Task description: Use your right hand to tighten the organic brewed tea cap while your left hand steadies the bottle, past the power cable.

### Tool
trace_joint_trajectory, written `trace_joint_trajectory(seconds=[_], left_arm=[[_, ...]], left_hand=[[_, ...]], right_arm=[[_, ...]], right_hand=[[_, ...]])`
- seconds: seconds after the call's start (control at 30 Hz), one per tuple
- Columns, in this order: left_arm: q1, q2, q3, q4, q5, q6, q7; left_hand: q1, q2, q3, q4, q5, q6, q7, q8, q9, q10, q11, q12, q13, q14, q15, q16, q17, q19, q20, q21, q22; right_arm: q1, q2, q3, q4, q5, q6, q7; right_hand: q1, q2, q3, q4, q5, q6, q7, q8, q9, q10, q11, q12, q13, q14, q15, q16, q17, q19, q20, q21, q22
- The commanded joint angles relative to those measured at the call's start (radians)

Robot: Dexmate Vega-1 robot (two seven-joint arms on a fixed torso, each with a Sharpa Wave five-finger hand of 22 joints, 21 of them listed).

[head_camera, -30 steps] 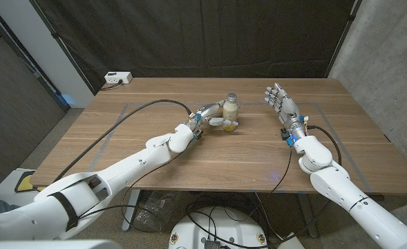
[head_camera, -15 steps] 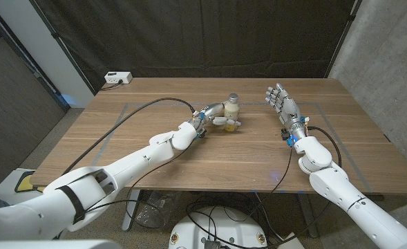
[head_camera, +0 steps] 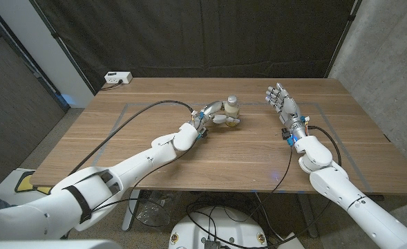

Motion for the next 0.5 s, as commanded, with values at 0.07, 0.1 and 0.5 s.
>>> trace_joint_trajectory(seconds=[0.07,0.1,0.5], left_arm=[[0.022,-0.021,-0.041,-0.001,-0.118,-0.014,-0.051],[0.031,-0.009,-0.048,-0.036,-0.132,0.013,-0.074],[0.110,0.179,-0.145,-0.568,-0.284,0.516,-0.327]], left_hand=[[0.025,0.028,0.011,0.002,-0.007,0.055,0.041,0.006,-0.001,0.024,-0.007,-0.001,0.002,0.017,-0.076,0.001,0.000,0.013,0.002,0.007,0.004],[0.024,0.028,0.012,0.003,-0.010,0.053,0.044,0.004,-0.001,0.022,-0.003,-0.005,0.002,0.013,-0.068,-0.002,0.000,0.013,0.005,0.007,0.004],[0.025,0.046,0.032,0.018,-0.035,0.075,0.075,-0.009,-0.001,0.048,0.060,-0.018,0.004,0.061,-0.053,-0.009,0.002,0.051,0.026,0.021,0.006]], right_arm=[[-0.008,-0.013,0.004,-0.012,0.006,-0.013,0.001],[-0.009,-0.015,0.005,-0.013,0.003,-0.012,0.000],[-0.016,-0.032,-0.009,-0.058,-0.085,-0.013,-0.040]], right_hand=[[0.003,-0.005,-0.002,0.002,-0.002,0.007,-0.002,0.000,0.003,0.007,0.001,0.000,0.001,0.007,0.004,-0.001,0.002,0.009,-0.001,0.002,0.001],[0.003,-0.005,-0.002,0.002,-0.002,0.007,-0.002,0.000,0.003,0.007,0.001,0.000,0.001,0.007,0.004,-0.001,0.002,0.008,0.000,0.002,0.001],[0.008,-0.001,0.000,0.001,-0.001,0.012,-0.004,0.002,0.003,0.009,0.000,-0.001,0.002,0.013,0.005,-0.001,0.002,0.016,0.000,0.002,0.001]])
